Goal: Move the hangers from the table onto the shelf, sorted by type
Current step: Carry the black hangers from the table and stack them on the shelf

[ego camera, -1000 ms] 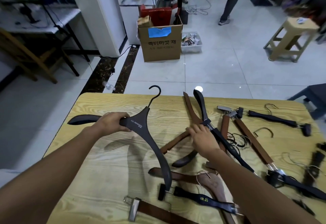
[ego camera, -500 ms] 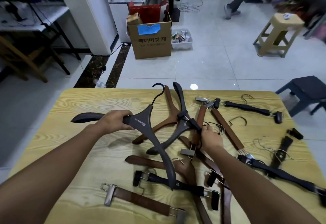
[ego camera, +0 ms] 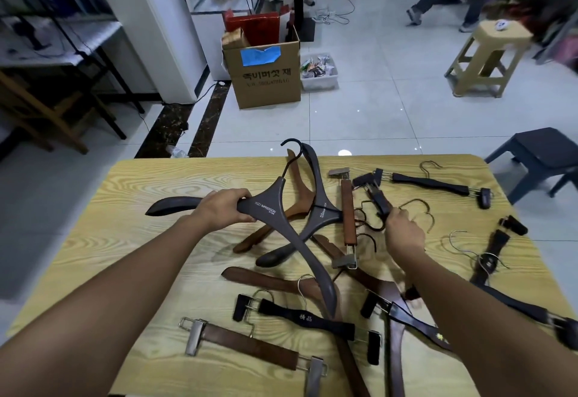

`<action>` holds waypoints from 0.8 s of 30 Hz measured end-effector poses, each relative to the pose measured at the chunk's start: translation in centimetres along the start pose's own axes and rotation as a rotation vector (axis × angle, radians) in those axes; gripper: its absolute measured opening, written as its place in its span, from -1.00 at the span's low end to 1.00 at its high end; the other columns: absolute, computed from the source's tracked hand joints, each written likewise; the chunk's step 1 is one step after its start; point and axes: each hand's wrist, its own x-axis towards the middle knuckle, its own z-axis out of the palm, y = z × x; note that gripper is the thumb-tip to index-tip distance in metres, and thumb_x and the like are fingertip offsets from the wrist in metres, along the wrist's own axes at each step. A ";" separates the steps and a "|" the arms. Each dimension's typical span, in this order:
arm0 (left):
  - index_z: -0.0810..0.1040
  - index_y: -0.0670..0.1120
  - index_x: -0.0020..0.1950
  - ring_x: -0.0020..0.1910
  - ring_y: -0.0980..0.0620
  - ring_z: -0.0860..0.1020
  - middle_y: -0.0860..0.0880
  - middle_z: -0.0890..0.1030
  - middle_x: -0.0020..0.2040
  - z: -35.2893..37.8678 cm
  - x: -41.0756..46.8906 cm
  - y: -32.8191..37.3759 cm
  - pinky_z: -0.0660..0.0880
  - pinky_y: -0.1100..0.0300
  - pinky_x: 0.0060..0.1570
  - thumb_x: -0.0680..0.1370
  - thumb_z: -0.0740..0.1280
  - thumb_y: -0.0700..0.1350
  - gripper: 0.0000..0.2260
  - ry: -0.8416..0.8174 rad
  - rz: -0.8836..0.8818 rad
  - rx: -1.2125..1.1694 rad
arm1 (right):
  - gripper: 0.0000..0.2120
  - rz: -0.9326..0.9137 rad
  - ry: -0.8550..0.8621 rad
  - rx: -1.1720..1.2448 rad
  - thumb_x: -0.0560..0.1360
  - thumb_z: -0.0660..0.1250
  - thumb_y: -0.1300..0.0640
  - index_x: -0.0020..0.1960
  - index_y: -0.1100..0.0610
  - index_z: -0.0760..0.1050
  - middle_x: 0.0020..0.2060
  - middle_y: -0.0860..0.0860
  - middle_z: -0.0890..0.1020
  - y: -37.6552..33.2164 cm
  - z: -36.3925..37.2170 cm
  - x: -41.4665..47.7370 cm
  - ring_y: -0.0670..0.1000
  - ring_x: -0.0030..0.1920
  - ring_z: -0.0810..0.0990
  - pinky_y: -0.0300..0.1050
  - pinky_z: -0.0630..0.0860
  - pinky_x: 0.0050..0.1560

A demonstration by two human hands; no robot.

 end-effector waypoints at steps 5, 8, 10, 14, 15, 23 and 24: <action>0.48 0.00 0.16 0.01 -0.03 0.55 0.00 0.61 0.05 0.5 -0.2 0.5 0.40 0.12 -0.10 0.42 0.44 0.10 -0.62 -0.006 -0.006 -0.016 | -0.68 0.115 -0.078 0.011 0.56 0.11 0.35 0.30 0.27 0.30 0.21 0.17 0.49 1.3 1.1 0.2 0.16 0.13 0.57 -0.02 0.51 -0.03; 0.48 0.00 0.16 0.02 -0.04 0.54 0.00 0.61 0.06 0.8 -0.2 0.3 0.40 0.11 -0.08 0.42 0.44 0.11 -0.62 -0.011 -0.012 -0.015 | -0.69 0.130 -0.107 0.010 0.58 0.08 0.33 0.31 0.29 0.30 0.22 0.18 0.51 1.2 1.9 -0.2 0.16 0.17 0.56 -0.05 0.49 0.03; 0.47 0.00 0.17 0.03 -0.04 0.54 0.00 0.60 0.07 1.0 -0.3 0.1 0.40 0.09 -0.06 0.43 0.44 0.10 -0.62 -0.014 -0.015 -0.010 | -0.65 0.138 -0.091 -0.041 0.58 0.10 0.26 0.35 0.28 0.26 0.26 0.18 0.46 0.7 2.1 -0.6 0.14 0.20 0.51 -0.08 0.48 0.06; 0.47 -0.01 0.16 0.03 -0.04 0.55 0.00 0.60 0.07 1.2 -0.2 -0.2 0.38 0.11 -0.09 0.43 0.43 0.10 -0.62 -0.020 -0.014 -0.025 | -0.59 0.062 0.068 -0.205 0.56 0.13 0.15 0.38 0.22 0.20 0.31 0.21 0.37 -0.9 1.4 -0.5 0.18 0.29 0.38 -0.02 0.44 0.23; 0.47 0.00 0.16 0.03 -0.04 0.55 0.00 0.61 0.07 1.3 -0.1 -0.3 0.40 0.10 -0.08 0.43 0.43 0.10 -0.62 -0.021 -0.013 -0.033 | -0.58 0.014 0.096 -0.187 0.56 0.13 0.15 0.39 0.21 0.20 0.33 0.22 0.35 -1.7 1.2 -0.2 0.19 0.32 0.35 0.01 0.41 0.28; 0.48 0.01 0.16 0.03 -0.03 0.53 0.02 0.60 0.04 1.1 0.5 -1.7 0.36 0.10 -0.07 0.41 0.45 0.10 -0.61 -0.033 -0.020 -0.058 | -0.60 -0.392 0.037 -0.063 0.58 0.17 0.06 0.37 0.17 0.25 0.32 0.15 0.39 -9.8 1.6 1.7 0.17 0.33 0.31 0.04 0.30 0.29; 0.48 0.00 0.16 0.02 -0.04 0.53 0.02 0.60 0.04 1.0 0.6 -2.1 0.38 0.09 -0.06 0.41 0.45 0.10 -0.61 -0.044 -0.023 -0.064 | -0.59 -0.380 0.019 -0.063 0.58 0.17 0.07 0.38 0.17 0.25 0.33 0.14 0.38 -10.5 1.9 1.8 0.17 0.34 0.29 0.04 0.29 0.30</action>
